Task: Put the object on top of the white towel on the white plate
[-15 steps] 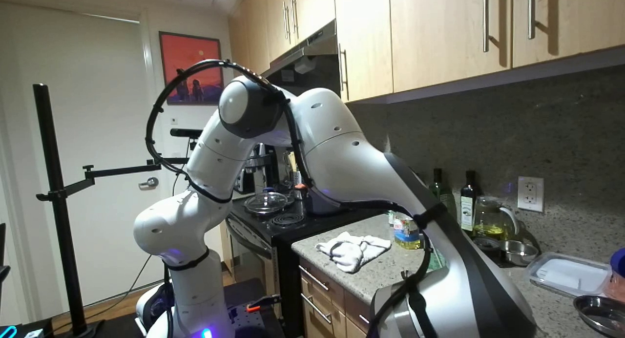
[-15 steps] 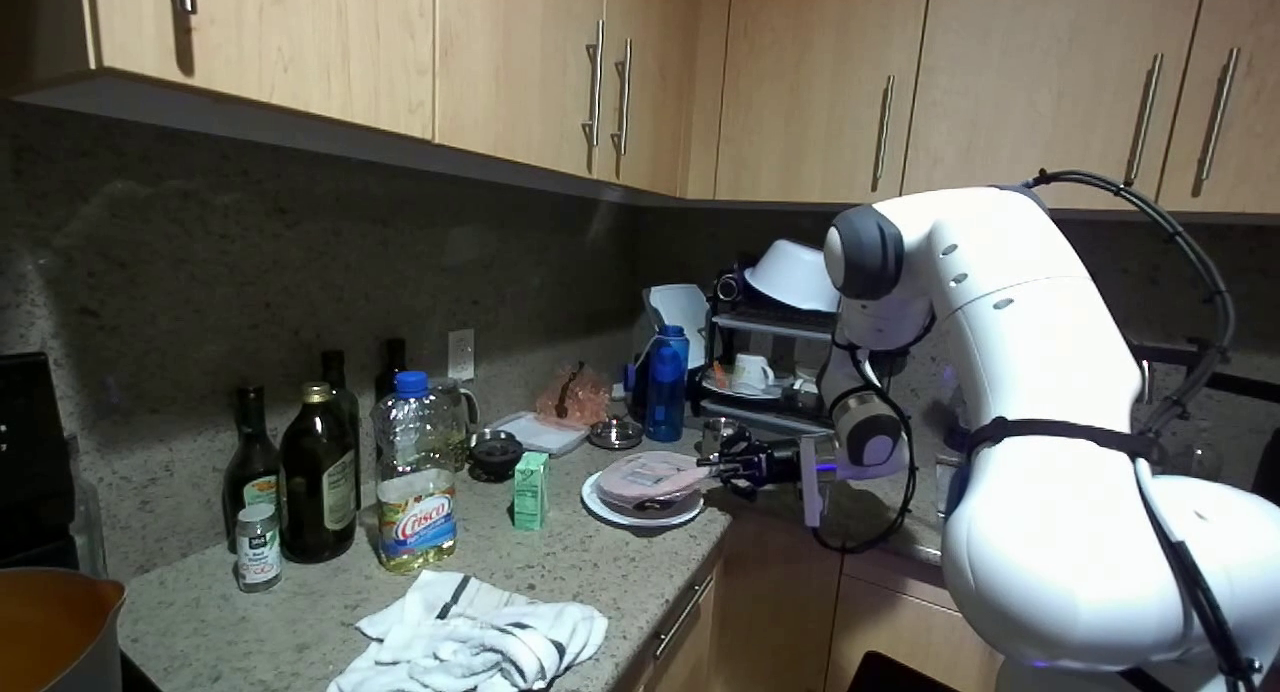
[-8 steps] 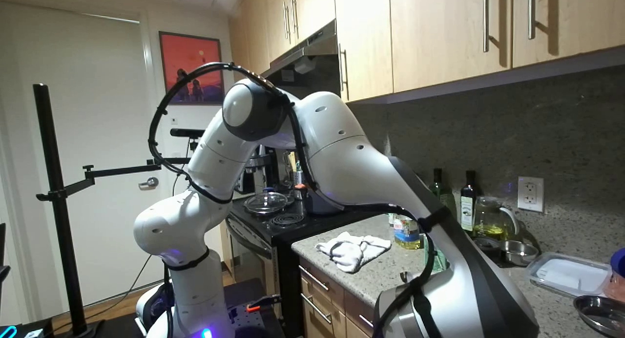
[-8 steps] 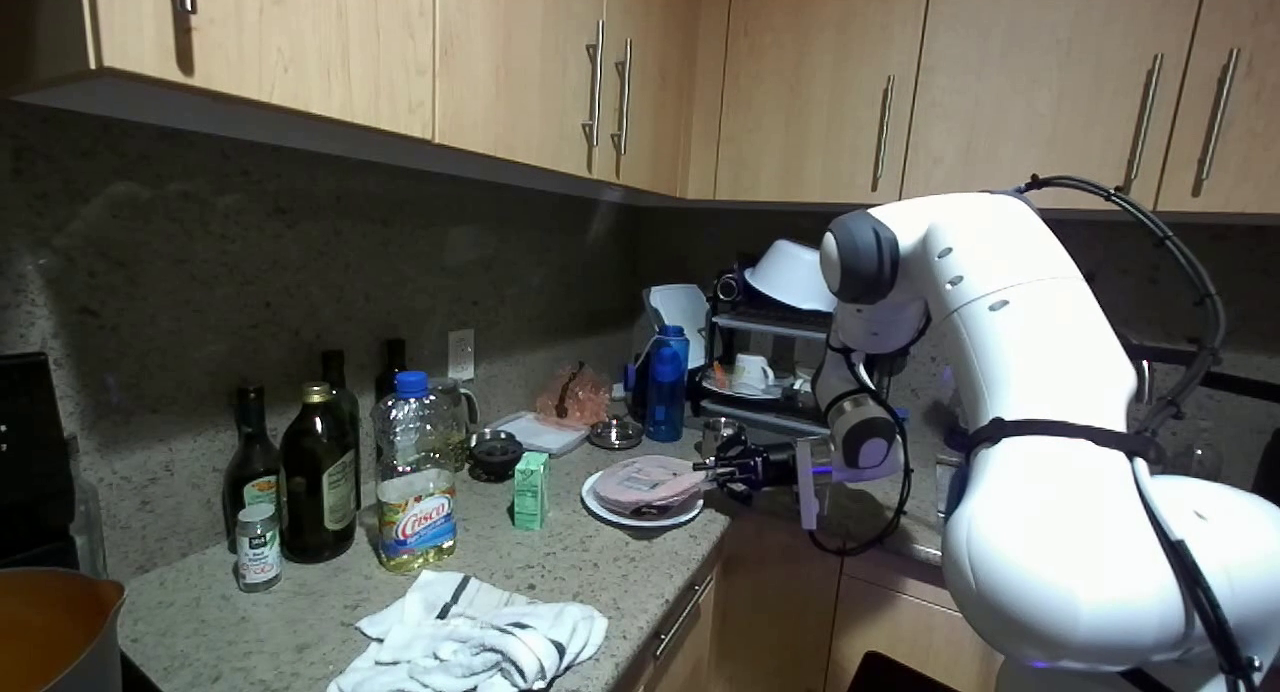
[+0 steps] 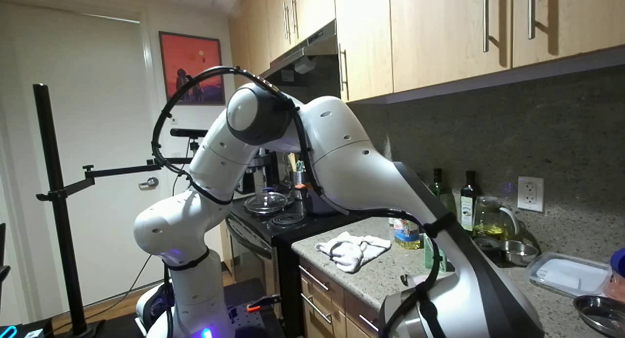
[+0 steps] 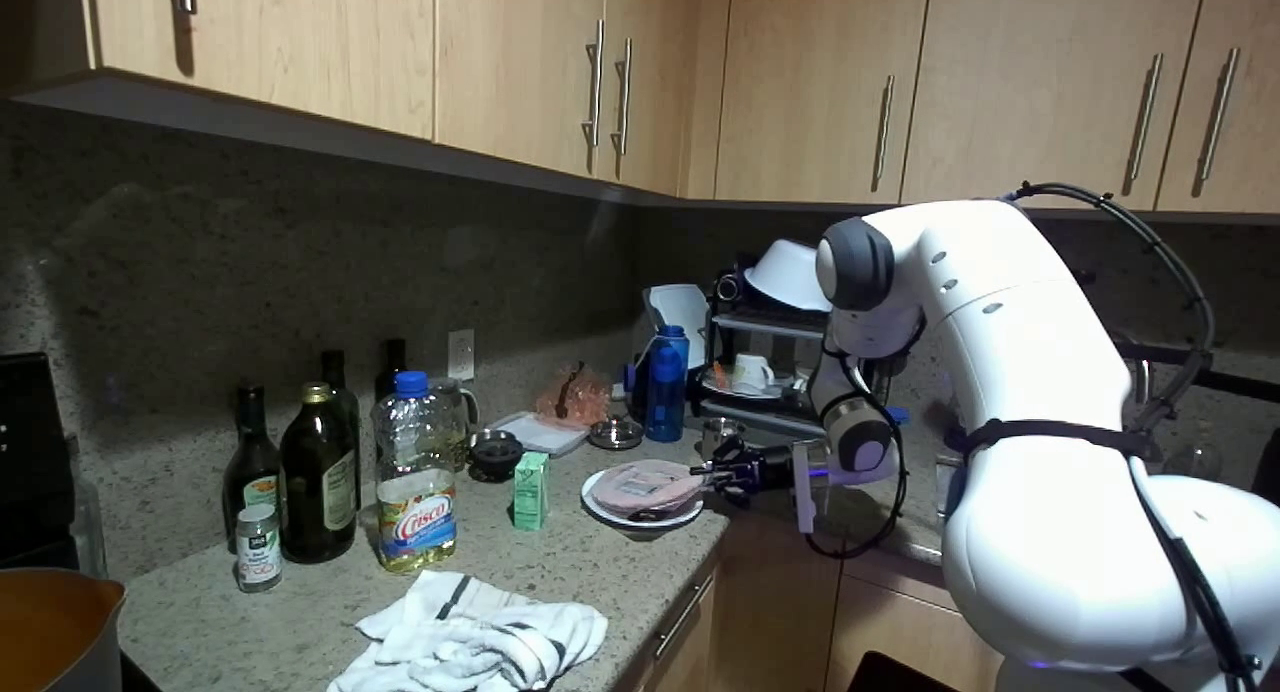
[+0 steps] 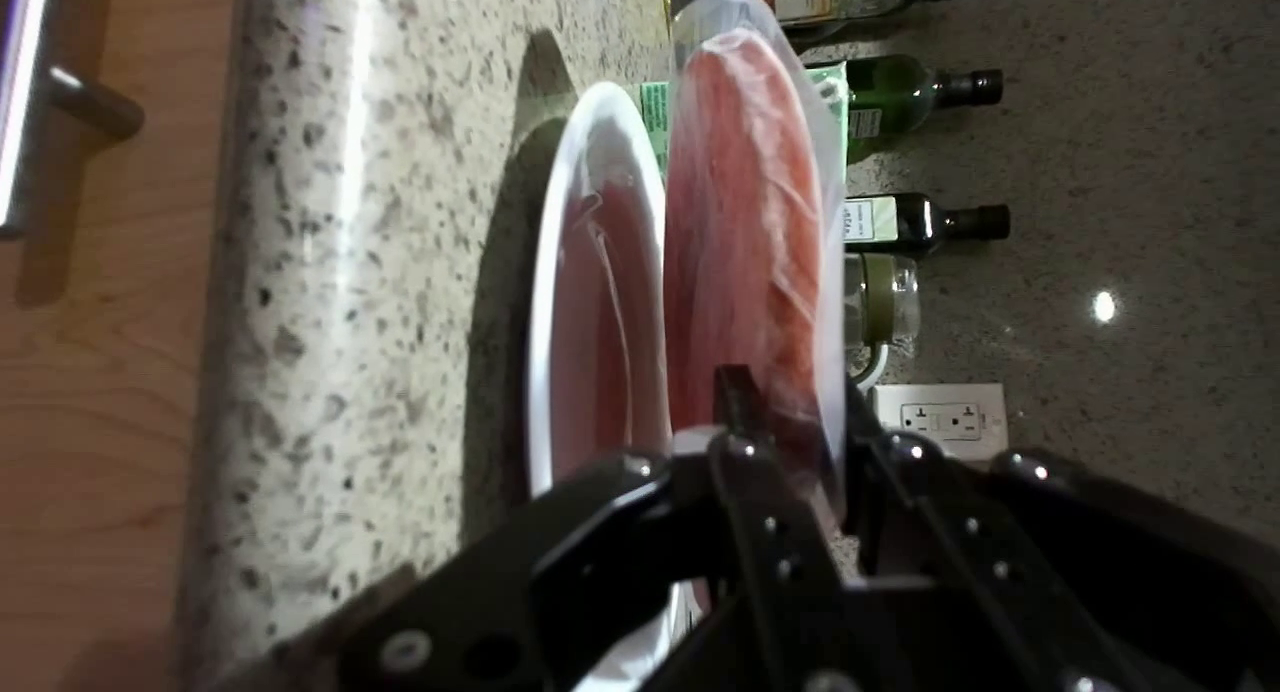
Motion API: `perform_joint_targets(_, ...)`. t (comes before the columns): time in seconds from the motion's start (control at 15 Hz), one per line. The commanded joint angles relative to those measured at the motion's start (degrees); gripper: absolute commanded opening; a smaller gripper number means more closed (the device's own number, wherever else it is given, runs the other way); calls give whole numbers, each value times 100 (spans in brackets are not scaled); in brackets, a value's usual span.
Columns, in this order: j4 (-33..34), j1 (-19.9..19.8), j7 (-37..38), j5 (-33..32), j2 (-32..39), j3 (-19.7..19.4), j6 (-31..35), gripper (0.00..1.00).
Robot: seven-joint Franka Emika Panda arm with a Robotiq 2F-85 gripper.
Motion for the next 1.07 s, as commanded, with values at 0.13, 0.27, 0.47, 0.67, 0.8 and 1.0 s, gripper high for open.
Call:
perform_joint_targets(0.13, 170, -41, 14, -27, -16, 24, -276, 5)
perform_joint_targets(0.27, 206, -41, 39, -28, 20, 27, -263, 5)
perform_joint_targets(0.47, 241, -23, 60, -32, 92, 32, -225, 5)
perform_joint_targets(0.67, 284, -27, 57, -10, 153, 44, -217, 5)
perform_joint_targets(0.8, 313, -21, 49, -2, 182, 49, -201, 5)
perform_joint_targets(1.0, 379, -16, 60, 29, 251, 55, -152, 5)
